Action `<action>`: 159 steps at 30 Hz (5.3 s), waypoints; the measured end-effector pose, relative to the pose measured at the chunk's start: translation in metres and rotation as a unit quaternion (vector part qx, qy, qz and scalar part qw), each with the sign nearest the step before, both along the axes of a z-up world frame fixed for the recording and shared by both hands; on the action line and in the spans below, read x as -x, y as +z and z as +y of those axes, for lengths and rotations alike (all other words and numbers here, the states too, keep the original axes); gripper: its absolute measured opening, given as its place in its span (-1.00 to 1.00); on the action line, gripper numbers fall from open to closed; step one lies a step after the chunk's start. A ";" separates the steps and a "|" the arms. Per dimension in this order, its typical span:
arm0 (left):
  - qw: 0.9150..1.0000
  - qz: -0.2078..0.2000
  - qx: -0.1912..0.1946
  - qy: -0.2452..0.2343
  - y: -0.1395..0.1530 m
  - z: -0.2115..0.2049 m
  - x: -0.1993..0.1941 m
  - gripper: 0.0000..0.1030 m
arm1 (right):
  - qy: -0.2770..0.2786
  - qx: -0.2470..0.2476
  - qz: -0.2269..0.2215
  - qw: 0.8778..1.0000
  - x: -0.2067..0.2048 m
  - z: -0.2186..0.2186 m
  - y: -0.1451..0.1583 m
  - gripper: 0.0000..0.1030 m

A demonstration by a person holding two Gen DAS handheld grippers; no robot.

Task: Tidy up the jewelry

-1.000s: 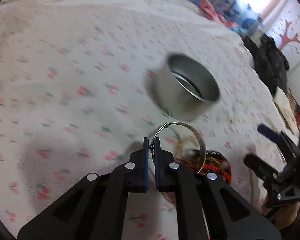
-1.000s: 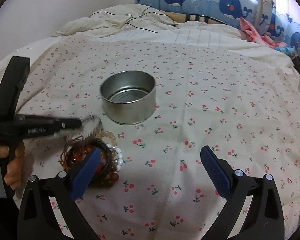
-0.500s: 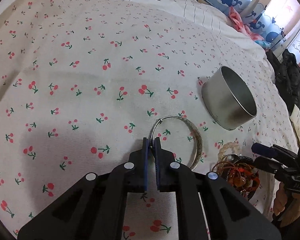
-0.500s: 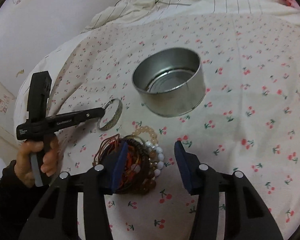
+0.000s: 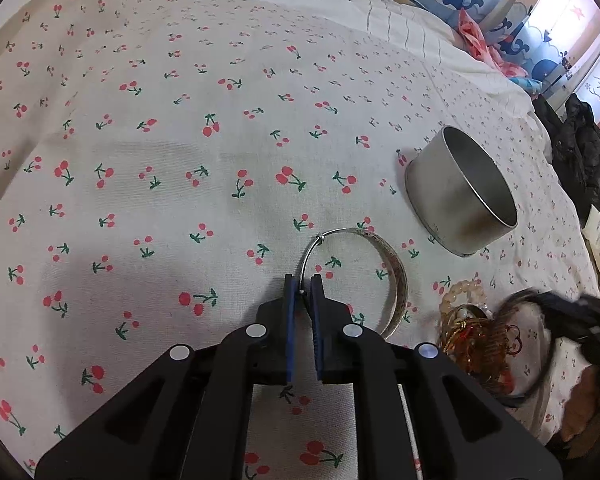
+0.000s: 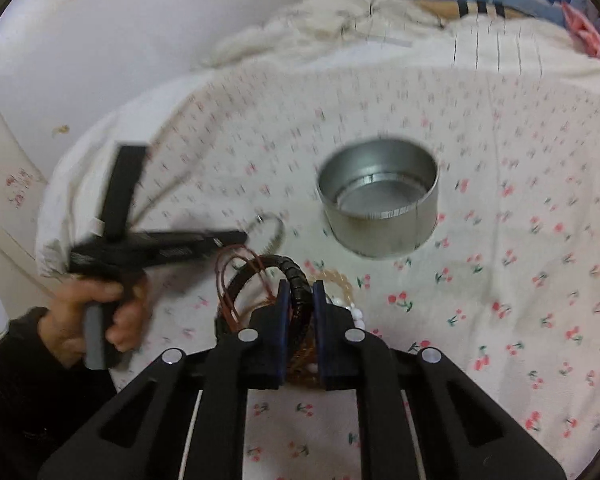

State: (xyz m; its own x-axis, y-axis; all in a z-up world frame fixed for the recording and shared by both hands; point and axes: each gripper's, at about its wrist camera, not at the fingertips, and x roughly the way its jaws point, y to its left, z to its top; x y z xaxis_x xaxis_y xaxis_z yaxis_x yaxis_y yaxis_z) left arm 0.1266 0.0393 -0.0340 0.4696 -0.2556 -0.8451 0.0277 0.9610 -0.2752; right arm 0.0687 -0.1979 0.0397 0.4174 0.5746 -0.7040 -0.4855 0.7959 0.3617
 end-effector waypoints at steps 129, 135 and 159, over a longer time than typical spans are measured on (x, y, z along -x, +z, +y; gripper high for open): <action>0.995 -0.074 -0.007 -0.068 0.079 -0.061 -0.060 -0.47 | -0.167 0.154 -0.110 0.968 -0.077 0.027 0.004 -0.79; 0.995 -0.070 -0.013 -0.067 0.077 -0.054 -0.050 -0.29 | -0.157 0.165 -0.105 0.968 -0.078 0.036 -0.006 -0.24; 0.995 -0.050 -0.065 0.058 0.024 -0.030 -0.010 0.48 | -0.221 0.224 -0.064 0.947 -0.021 -0.003 -0.029 0.28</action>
